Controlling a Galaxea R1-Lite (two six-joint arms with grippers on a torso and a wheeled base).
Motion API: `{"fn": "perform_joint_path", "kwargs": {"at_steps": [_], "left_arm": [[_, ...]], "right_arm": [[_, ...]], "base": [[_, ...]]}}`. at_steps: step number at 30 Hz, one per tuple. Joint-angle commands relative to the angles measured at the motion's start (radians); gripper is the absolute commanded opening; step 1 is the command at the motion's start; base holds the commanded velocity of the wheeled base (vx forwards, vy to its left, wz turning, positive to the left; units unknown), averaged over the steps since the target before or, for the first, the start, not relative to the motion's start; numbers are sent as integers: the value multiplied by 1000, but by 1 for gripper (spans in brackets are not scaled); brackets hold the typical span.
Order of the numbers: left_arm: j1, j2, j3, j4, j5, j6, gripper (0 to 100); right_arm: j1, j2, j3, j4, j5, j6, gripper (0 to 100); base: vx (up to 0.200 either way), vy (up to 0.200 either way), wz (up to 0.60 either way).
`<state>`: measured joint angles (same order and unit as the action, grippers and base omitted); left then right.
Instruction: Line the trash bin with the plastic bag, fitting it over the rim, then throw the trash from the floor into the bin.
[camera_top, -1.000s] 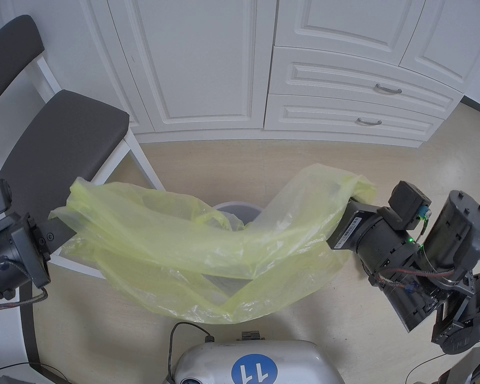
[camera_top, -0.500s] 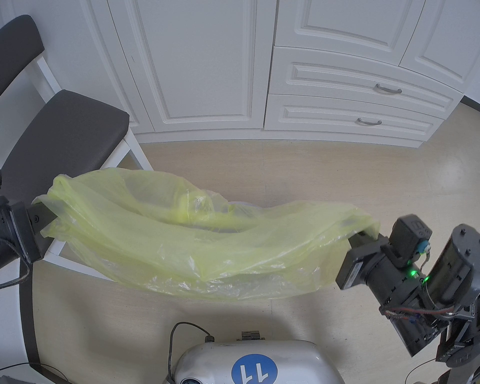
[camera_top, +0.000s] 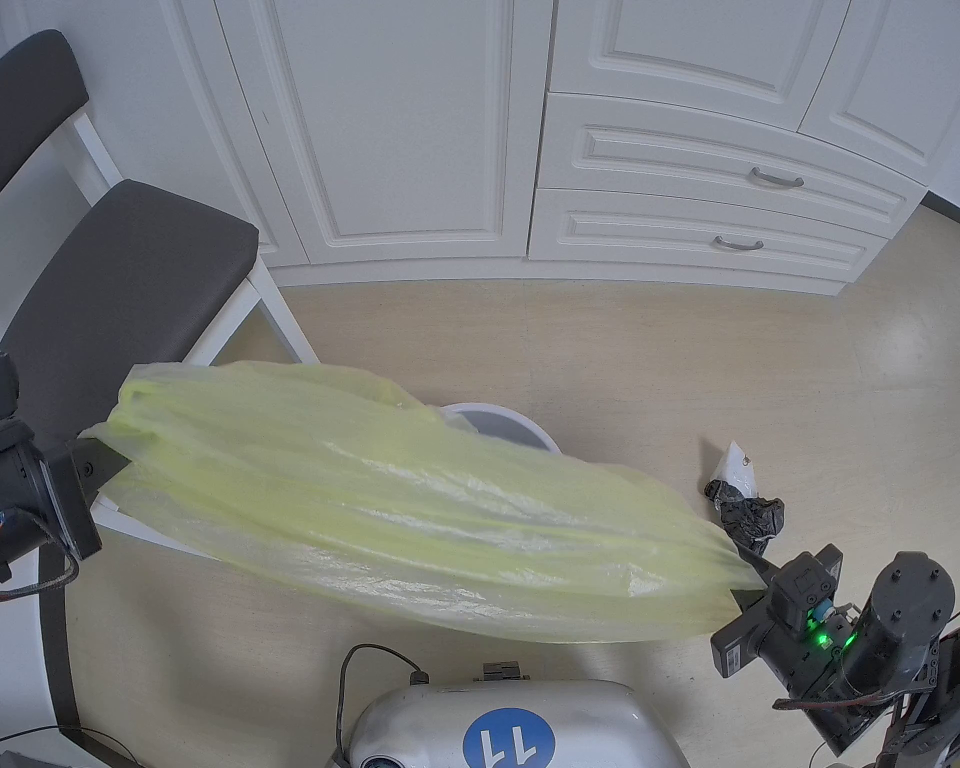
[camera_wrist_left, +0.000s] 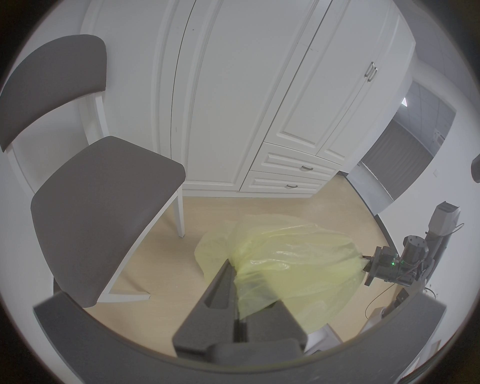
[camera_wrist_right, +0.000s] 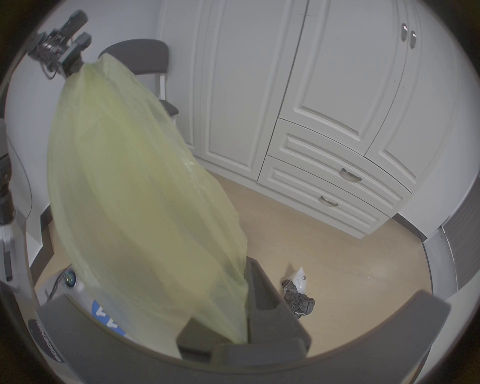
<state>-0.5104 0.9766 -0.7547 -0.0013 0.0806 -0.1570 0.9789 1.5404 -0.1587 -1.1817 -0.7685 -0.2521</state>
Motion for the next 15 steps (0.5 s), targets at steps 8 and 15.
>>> {"fn": "perform_joint_path", "kwargs": {"at_steps": [8, 15], "left_arm": [[-2, -1, 43, -62, -1, 5, 0], [0, -6, 72, -86, -1, 62, 0]], "right_arm": [[0, 3, 47, -6, 5, -6, 0], [1, 6, 62, -4, 5, -9, 0]], "base": [[0, 0, 0], [0, 0, 0]]}}
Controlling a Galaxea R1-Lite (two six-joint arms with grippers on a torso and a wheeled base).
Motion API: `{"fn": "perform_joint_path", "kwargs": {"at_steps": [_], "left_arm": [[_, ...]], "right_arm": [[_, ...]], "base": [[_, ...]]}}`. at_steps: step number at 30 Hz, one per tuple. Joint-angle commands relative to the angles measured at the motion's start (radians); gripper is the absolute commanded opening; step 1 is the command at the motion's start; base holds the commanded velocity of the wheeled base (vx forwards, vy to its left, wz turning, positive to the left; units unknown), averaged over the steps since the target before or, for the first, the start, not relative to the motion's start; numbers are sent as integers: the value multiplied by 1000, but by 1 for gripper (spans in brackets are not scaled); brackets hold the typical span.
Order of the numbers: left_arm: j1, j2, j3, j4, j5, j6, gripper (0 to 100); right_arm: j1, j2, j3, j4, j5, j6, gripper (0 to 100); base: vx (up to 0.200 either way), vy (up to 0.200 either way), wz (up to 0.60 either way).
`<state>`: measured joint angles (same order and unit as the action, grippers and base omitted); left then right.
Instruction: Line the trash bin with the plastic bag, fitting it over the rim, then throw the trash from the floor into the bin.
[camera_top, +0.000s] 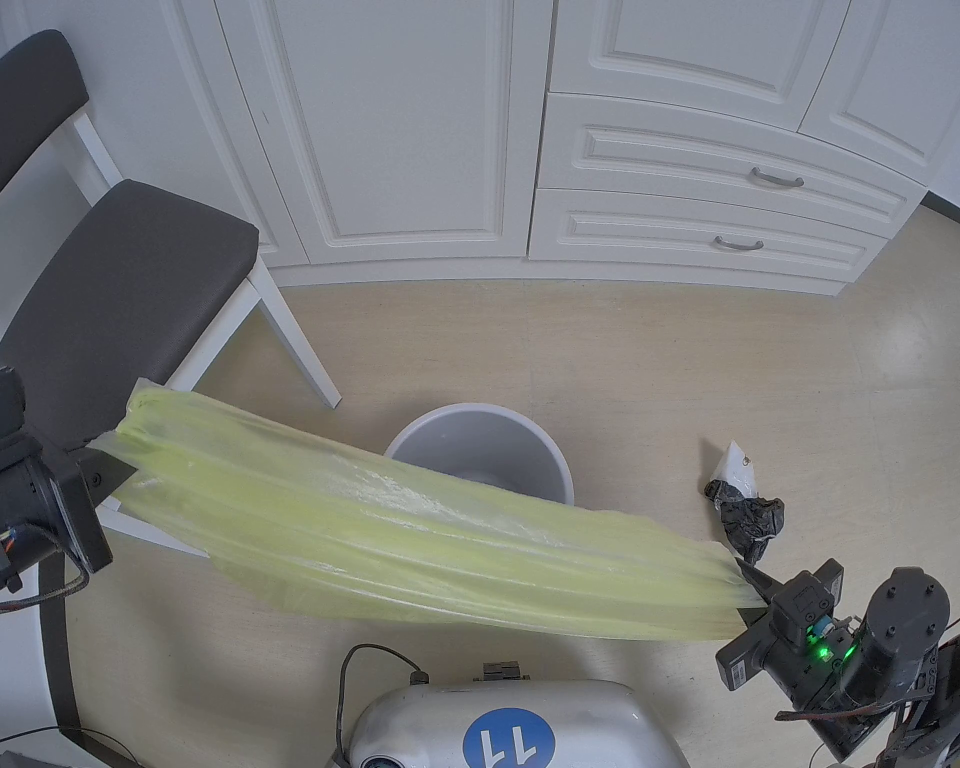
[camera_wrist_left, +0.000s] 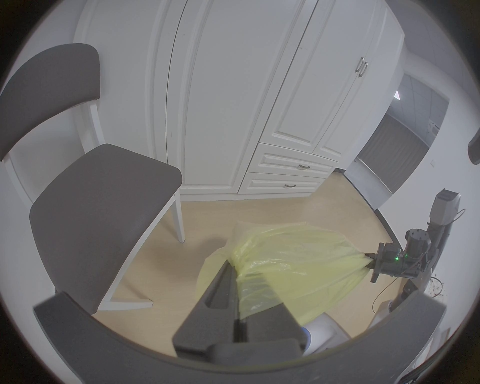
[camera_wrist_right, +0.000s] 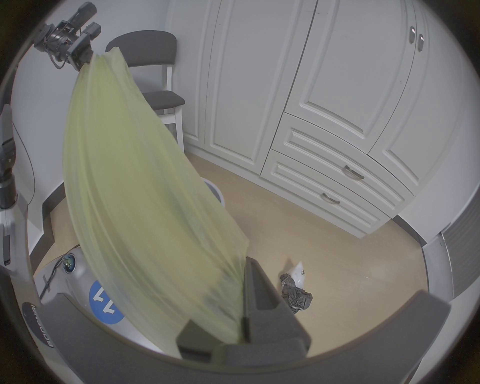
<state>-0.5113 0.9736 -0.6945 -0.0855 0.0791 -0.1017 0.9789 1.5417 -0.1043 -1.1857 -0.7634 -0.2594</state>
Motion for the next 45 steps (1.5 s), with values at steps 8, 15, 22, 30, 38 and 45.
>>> {"fn": "perform_joint_path", "kwargs": {"at_steps": [8, 15, 22, 30, 38, 45], "left_arm": [[-3, -7, 20, -7, -1, 11, 0], [-42, -23, 62, -54, -21, 14, 0], [-46, -36, 190, -217, -108, 134, 0], [-42, -55, 313, -431, -260, 172, 0], [-38, -58, 366, -530, -345, 177, 0], [-38, -56, 372, -540, -349, 186, 0]], "right_arm": [[3, 5, 5, -26, 1, 8, 0], [9, 18, 11, -87, 36, 9, 0], [9, 51, 15, -140, 73, 11, 0], [12, 86, 24, -218, 81, 9, 0], [12, 113, 17, -278, 81, 9, 0], [23, 117, 9, -331, 101, 12, 0]], "base": [[0, 0, 0], [0, 0, 0], [0, 0, 0], [0, 0, 0], [0, 0, 0], [0, 0, 0]]}}
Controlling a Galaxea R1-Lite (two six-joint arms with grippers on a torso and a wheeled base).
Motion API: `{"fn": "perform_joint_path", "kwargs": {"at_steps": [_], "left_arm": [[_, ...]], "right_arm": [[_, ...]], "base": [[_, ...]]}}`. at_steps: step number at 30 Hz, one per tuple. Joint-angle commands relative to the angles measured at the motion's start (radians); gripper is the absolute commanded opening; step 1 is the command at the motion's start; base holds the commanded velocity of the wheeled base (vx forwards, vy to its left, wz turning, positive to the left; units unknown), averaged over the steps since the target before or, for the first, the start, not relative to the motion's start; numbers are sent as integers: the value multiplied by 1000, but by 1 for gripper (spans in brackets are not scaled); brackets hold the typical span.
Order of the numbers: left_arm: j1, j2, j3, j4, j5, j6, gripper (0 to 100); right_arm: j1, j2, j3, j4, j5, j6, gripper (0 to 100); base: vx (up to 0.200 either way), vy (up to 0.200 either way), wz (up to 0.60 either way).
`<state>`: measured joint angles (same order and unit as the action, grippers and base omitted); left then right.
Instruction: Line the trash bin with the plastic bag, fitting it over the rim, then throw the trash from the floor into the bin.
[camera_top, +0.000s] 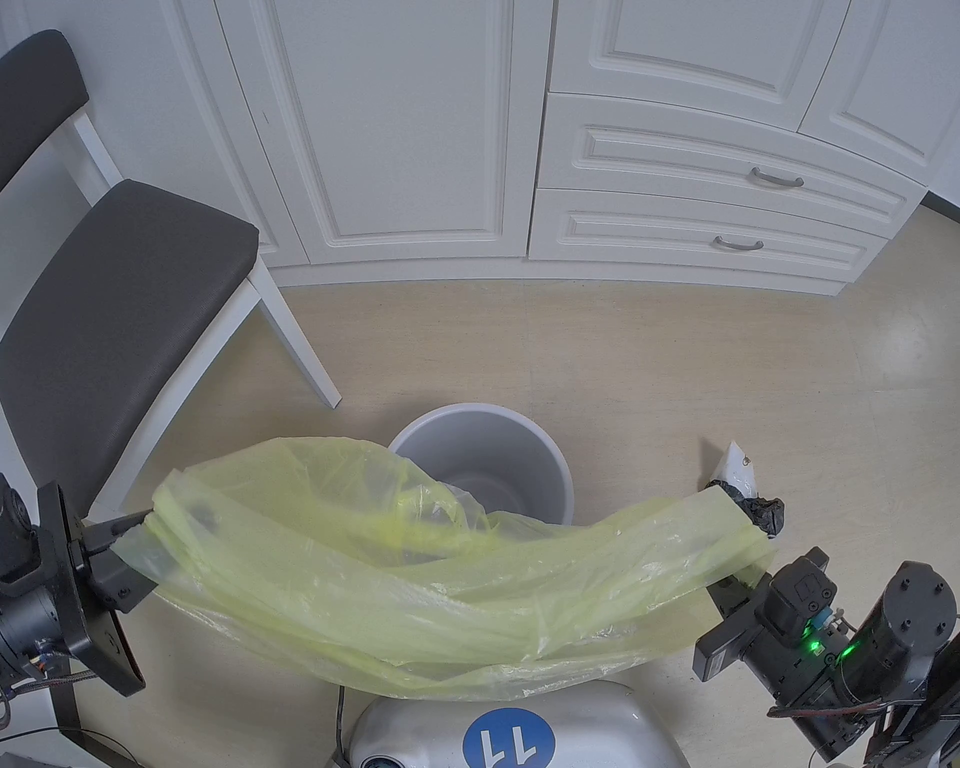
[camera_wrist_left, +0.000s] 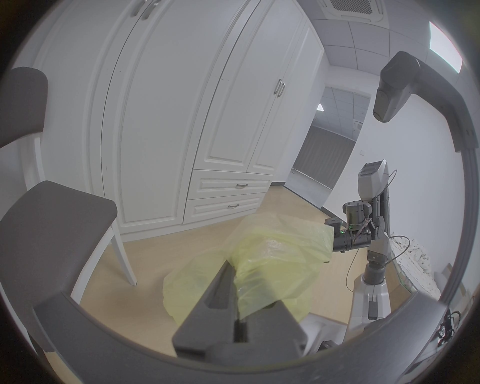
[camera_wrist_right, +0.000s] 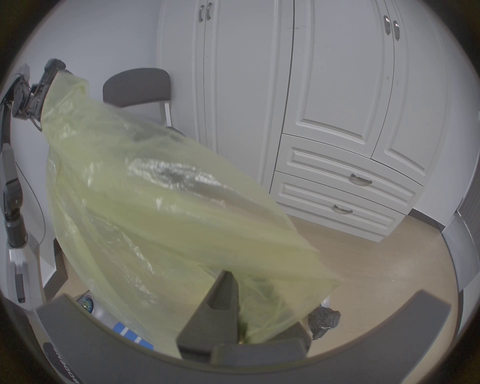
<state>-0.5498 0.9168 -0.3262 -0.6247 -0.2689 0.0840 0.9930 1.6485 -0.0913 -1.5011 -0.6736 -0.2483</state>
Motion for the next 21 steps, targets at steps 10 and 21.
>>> {"fn": "perform_joint_path", "kwargs": {"at_steps": [10, 21], "left_arm": [[1, -1, 12, -9, -23, 2, 0], [-1, 2, 16, -21, -24, 2, 0]], "right_arm": [[78, 31, -36, -70, 98, 101, 0], [176, -26, -99, -70, 164, 236, 0]], "base": [[0, 0, 0], [0, 0, 0]]}}
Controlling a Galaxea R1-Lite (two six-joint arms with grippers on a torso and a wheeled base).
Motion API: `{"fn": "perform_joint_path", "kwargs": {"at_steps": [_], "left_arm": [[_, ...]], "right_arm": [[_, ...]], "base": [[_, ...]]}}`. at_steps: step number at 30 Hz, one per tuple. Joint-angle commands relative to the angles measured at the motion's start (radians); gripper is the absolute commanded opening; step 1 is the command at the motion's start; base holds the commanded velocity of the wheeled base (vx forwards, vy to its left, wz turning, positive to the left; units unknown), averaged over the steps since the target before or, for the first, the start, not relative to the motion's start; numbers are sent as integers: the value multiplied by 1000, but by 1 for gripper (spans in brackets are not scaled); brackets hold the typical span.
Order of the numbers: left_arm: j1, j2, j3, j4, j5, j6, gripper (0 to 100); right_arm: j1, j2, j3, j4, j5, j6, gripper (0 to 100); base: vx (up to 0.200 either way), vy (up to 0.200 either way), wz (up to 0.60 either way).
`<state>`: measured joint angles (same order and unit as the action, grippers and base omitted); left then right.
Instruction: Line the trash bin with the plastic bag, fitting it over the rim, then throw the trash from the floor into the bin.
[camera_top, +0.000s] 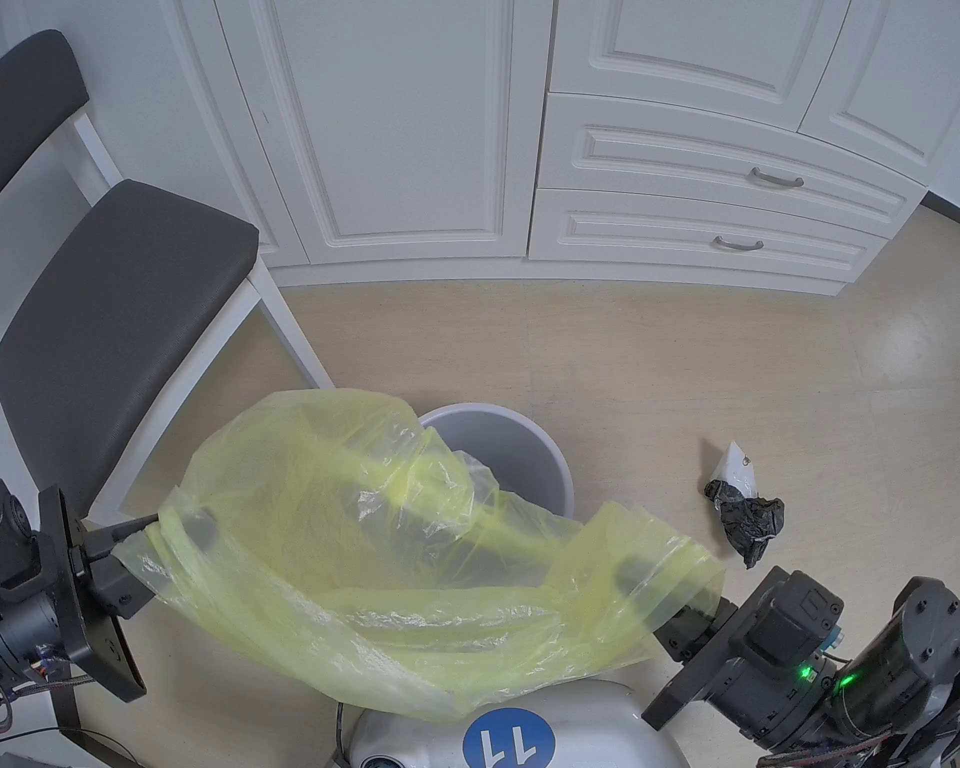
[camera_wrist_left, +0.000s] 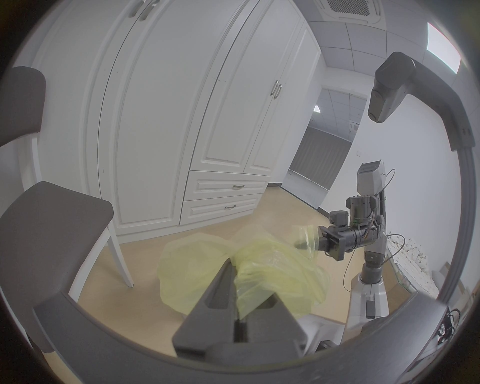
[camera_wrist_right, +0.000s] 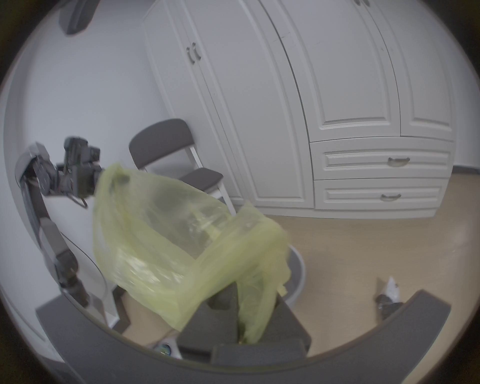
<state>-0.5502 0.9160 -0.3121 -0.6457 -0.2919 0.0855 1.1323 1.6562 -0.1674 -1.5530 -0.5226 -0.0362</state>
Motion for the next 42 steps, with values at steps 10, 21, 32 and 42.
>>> {"fn": "perform_joint_path", "kwargs": {"at_steps": [10, 21, 32, 42], "left_arm": [[0, 1, 13, 0, -58, 0, 0], [1, -6, 50, -14, -141, 49, 0], [55, -2, 38, -60, -150, -33, 0], [-10, 221, -148, -58, -141, -193, 0]], "right_arm": [[201, -174, 22, -18, 133, 188, 0], [210, -154, 80, -18, 226, 203, 0], [98, -151, -83, -18, 274, 167, 0], [-120, -39, -195, -18, 584, 404, 0]], "base": [[0, 0, 0], [0, 0, 0], [0, 0, 0], [0, 0, 0]]}}
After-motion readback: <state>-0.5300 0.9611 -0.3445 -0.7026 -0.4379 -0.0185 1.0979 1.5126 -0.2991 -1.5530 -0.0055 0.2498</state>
